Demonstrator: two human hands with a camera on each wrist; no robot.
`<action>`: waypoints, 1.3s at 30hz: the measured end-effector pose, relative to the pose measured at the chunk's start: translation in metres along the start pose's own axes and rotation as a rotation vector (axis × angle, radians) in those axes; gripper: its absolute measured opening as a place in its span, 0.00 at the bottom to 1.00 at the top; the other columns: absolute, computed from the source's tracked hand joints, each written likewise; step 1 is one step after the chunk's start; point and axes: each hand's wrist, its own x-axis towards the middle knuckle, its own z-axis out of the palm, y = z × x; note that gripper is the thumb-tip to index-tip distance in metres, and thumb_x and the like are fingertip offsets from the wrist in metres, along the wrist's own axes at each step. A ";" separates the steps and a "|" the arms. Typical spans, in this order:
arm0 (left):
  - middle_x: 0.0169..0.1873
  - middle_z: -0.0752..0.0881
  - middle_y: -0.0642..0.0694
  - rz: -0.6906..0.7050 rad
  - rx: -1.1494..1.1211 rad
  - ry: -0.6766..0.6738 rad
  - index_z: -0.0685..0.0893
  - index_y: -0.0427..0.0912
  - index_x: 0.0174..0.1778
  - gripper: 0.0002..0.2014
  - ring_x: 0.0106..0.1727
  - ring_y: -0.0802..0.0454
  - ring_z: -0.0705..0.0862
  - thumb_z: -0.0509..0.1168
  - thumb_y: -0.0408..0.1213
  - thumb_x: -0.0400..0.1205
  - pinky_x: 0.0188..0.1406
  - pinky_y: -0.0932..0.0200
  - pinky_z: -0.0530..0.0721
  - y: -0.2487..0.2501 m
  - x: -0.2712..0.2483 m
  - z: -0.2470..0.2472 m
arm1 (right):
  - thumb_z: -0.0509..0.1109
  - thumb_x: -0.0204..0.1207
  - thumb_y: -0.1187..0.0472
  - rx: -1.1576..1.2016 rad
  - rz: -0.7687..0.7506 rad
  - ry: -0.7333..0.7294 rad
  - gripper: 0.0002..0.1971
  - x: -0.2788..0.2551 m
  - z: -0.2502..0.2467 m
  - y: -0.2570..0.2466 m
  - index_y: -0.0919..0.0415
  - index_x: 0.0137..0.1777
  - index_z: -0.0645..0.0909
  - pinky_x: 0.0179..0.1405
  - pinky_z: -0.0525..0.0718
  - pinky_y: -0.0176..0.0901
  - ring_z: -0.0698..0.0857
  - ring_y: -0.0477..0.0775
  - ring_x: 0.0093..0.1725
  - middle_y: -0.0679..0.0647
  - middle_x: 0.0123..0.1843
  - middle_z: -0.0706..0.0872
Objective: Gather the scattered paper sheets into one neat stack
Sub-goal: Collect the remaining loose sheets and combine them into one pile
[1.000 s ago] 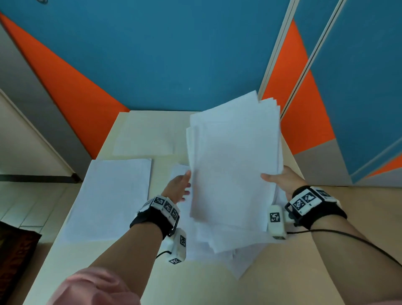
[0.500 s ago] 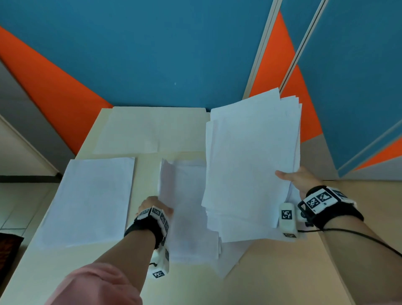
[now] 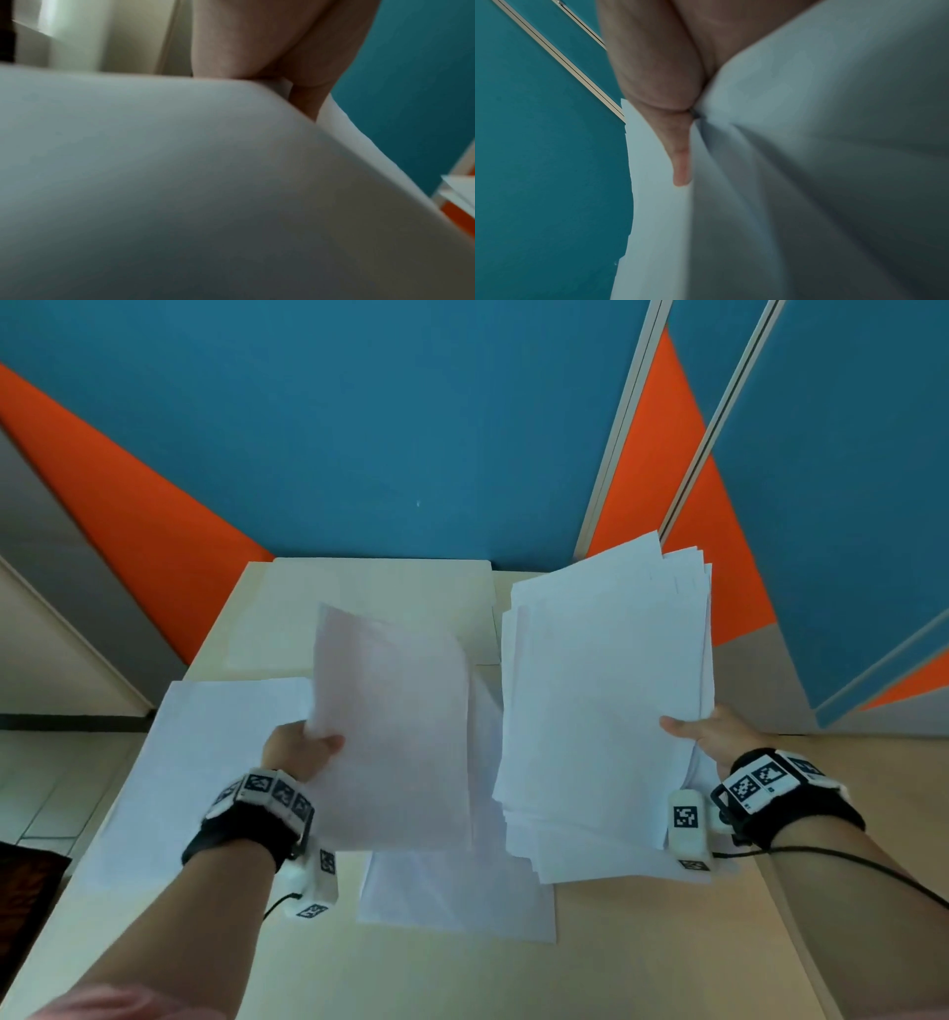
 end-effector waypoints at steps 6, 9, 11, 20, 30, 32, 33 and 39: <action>0.51 0.84 0.35 -0.020 -0.450 -0.047 0.81 0.30 0.59 0.19 0.49 0.41 0.81 0.70 0.38 0.77 0.54 0.50 0.77 -0.012 -0.006 -0.032 | 0.74 0.71 0.63 -0.067 -0.026 0.030 0.22 0.000 0.013 -0.009 0.69 0.64 0.77 0.69 0.75 0.58 0.81 0.63 0.64 0.62 0.61 0.84; 0.52 0.86 0.34 -0.005 -0.505 -0.078 0.82 0.35 0.51 0.13 0.52 0.39 0.84 0.71 0.38 0.75 0.62 0.48 0.79 -0.016 -0.003 -0.044 | 0.74 0.72 0.62 -0.100 -0.042 0.031 0.23 0.003 0.015 -0.015 0.69 0.66 0.77 0.70 0.74 0.59 0.81 0.63 0.65 0.62 0.64 0.84; 0.51 0.87 0.34 0.011 -0.502 -0.087 0.83 0.36 0.46 0.10 0.53 0.38 0.86 0.72 0.38 0.75 0.65 0.46 0.79 -0.017 -0.001 -0.056 | 0.74 0.72 0.60 -0.133 -0.053 0.045 0.22 0.001 0.014 -0.021 0.68 0.65 0.77 0.69 0.75 0.60 0.81 0.62 0.63 0.60 0.62 0.84; 0.43 0.91 0.40 0.202 -0.530 -0.254 0.89 0.32 0.47 0.19 0.38 0.48 0.90 0.79 0.37 0.63 0.42 0.56 0.88 0.003 0.005 -0.117 | 0.72 0.73 0.60 -0.067 -0.163 0.215 0.23 0.000 0.013 -0.051 0.71 0.65 0.75 0.64 0.77 0.53 0.81 0.62 0.61 0.61 0.60 0.83; 0.51 0.85 0.39 0.482 0.076 0.197 0.79 0.39 0.67 0.17 0.52 0.41 0.81 0.63 0.36 0.82 0.51 0.54 0.74 0.055 -0.013 -0.134 | 0.73 0.73 0.64 0.060 -0.224 0.188 0.19 -0.011 0.047 -0.052 0.69 0.63 0.79 0.66 0.78 0.59 0.84 0.64 0.60 0.64 0.61 0.85; 0.57 0.86 0.34 0.579 0.100 0.316 0.79 0.37 0.67 0.16 0.58 0.35 0.82 0.62 0.33 0.82 0.54 0.50 0.75 0.057 -0.017 -0.136 | 0.72 0.73 0.65 0.065 -0.221 0.173 0.18 -0.015 0.052 -0.051 0.68 0.62 0.79 0.67 0.78 0.60 0.84 0.65 0.60 0.65 0.61 0.85; 0.56 0.86 0.33 0.623 0.105 0.360 0.81 0.36 0.63 0.14 0.58 0.33 0.82 0.62 0.32 0.82 0.53 0.49 0.75 0.057 -0.018 -0.137 | 0.71 0.74 0.65 0.065 -0.221 0.166 0.16 -0.017 0.054 -0.051 0.68 0.61 0.80 0.66 0.79 0.58 0.84 0.64 0.59 0.64 0.60 0.85; 0.24 0.87 0.63 0.664 -0.231 0.212 0.83 0.51 0.35 0.12 0.36 0.59 0.84 0.64 0.29 0.80 0.43 0.60 0.79 0.054 -0.030 -0.156 | 0.69 0.76 0.66 0.064 -0.254 0.162 0.13 -0.030 0.064 -0.050 0.69 0.59 0.80 0.58 0.78 0.48 0.83 0.59 0.54 0.63 0.57 0.85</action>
